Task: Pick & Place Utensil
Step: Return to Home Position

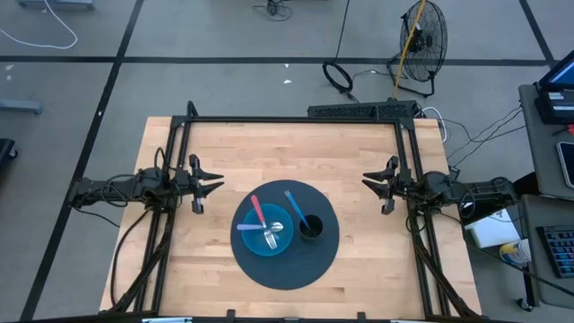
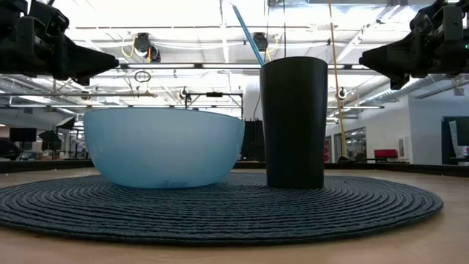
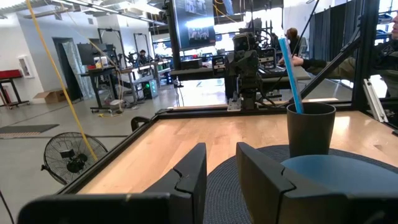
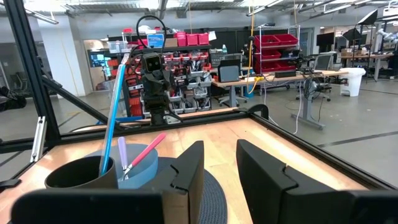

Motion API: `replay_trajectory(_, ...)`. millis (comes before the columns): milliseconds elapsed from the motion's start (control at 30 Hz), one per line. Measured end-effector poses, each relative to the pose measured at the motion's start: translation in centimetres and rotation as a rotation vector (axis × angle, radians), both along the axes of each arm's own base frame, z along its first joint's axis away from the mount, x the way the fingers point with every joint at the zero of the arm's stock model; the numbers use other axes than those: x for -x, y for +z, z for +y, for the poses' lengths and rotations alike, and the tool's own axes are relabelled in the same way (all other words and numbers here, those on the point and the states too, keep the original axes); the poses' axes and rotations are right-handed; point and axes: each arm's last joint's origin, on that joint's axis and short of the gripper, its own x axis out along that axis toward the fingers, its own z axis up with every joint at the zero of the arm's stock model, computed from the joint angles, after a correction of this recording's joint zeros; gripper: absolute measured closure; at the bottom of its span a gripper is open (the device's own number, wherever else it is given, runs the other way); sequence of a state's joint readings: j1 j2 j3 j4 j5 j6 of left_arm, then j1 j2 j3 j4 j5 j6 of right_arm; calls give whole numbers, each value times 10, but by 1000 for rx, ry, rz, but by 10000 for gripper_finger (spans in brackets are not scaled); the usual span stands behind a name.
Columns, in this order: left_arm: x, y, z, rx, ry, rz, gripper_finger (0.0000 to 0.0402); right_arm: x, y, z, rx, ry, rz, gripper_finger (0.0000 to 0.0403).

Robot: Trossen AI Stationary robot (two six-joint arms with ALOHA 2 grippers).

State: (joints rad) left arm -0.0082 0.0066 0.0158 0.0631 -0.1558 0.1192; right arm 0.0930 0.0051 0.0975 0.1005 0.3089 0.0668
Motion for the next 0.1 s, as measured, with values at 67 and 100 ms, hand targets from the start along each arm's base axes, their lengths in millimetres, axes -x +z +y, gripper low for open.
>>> replay_trajectory(67, 0, 0, 0, 0, 0, 0, 309, 0, 0, 0, 0, 0, 0, 314)
replay_trajectory(100, 0, 0, 0, 0, 0, 0, 309, 0, 0, 0, 0, 0, 0, 314)
